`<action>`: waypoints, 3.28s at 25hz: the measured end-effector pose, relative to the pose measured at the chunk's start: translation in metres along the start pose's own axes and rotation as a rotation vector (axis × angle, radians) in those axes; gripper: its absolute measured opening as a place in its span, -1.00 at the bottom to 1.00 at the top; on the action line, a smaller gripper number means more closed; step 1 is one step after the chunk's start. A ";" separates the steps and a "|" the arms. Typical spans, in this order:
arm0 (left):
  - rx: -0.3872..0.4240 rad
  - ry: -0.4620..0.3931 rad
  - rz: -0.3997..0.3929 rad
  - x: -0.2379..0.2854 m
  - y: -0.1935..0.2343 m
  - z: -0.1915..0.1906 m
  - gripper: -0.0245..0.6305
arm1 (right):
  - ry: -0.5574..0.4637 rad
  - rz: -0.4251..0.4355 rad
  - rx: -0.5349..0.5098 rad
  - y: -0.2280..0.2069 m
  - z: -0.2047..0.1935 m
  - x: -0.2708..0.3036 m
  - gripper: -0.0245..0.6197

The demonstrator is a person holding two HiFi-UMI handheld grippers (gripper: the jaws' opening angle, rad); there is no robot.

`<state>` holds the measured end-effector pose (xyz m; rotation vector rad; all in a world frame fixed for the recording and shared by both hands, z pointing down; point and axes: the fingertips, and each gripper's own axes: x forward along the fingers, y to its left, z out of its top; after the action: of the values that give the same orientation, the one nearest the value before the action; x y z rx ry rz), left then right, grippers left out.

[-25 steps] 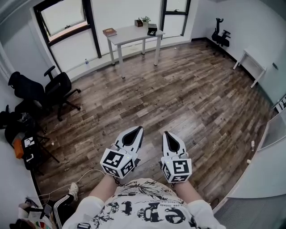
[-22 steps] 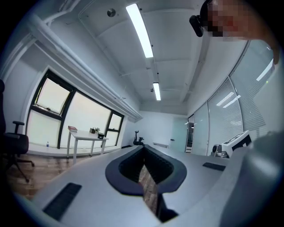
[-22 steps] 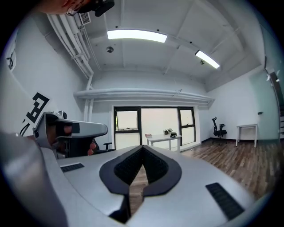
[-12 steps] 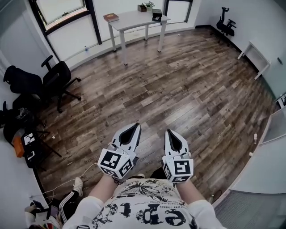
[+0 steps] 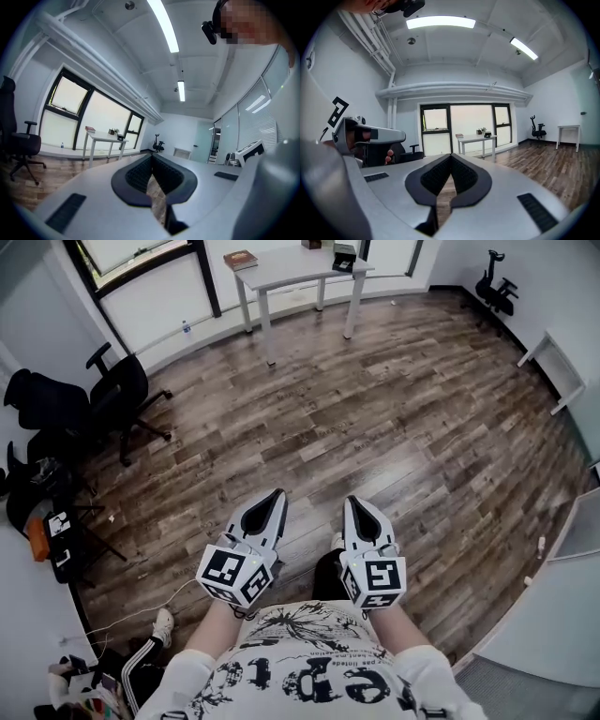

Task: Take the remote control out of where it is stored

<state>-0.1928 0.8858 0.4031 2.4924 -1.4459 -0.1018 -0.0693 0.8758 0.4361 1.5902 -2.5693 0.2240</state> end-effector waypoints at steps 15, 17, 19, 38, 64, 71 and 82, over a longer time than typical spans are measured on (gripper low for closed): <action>0.059 -0.021 -0.089 0.316 -0.031 0.043 -0.89 | -0.097 -0.011 0.006 -0.268 0.079 0.159 -0.91; 0.056 -0.001 -0.103 0.344 -0.035 0.040 -0.89 | -0.090 -0.025 0.020 -0.295 0.077 0.169 -0.91; 0.047 0.026 -0.105 0.369 -0.031 0.036 -0.89 | -0.076 -0.044 0.033 -0.316 0.075 0.180 -0.91; 0.018 0.071 -0.238 0.693 0.116 0.084 -0.89 | -0.019 -0.243 0.077 -0.489 0.126 0.426 -0.91; -0.045 0.056 0.033 0.913 0.281 0.125 -0.89 | 0.005 0.009 0.049 -0.612 0.174 0.739 -0.91; -0.007 -0.029 0.089 1.027 0.301 0.164 -0.89 | -0.030 0.117 0.023 -0.690 0.216 0.832 -0.91; -0.002 -0.019 0.185 1.157 0.329 0.167 -0.89 | 0.034 0.135 0.063 -0.790 0.218 0.924 -0.91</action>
<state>0.0798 -0.2982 0.4046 2.3485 -1.6740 -0.0919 0.2238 -0.3242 0.4328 1.4196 -2.6714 0.3434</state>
